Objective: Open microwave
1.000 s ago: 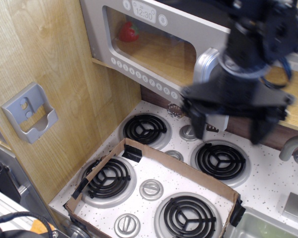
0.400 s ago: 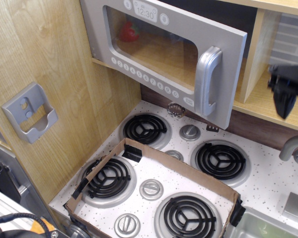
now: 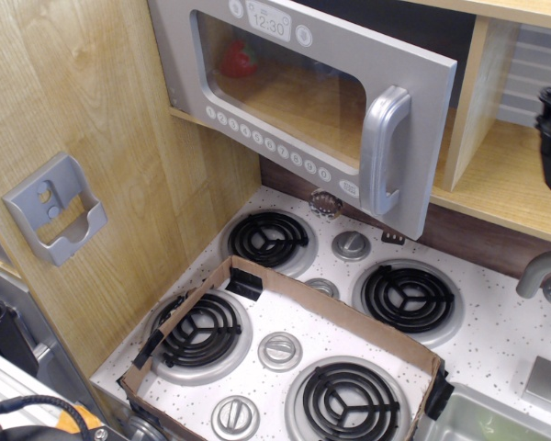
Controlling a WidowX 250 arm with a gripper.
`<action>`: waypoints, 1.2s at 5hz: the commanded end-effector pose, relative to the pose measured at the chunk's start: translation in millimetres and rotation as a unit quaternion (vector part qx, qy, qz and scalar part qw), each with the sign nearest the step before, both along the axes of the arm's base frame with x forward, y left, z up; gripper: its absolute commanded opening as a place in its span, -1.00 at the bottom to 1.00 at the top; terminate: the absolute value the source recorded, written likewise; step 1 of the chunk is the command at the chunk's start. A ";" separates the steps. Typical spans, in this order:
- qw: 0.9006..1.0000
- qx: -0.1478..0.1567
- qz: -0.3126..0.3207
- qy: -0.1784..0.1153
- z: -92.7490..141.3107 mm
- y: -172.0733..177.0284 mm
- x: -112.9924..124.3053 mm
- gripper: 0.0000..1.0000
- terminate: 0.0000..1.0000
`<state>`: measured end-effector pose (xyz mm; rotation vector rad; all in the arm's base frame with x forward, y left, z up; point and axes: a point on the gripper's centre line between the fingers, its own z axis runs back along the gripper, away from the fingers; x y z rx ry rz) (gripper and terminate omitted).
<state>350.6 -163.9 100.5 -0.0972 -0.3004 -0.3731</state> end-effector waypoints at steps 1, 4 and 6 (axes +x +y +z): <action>0.999 -0.003 -0.026 -0.046 13.1 40.3 0.0 1.00 -1.00; 0.998 -0.010 0.054 -0.029 8.3 70.0 -26.0 1.00 -1.00; 0.991 -0.021 0.129 -0.021 3.7 94.2 -75.4 1.00 -1.00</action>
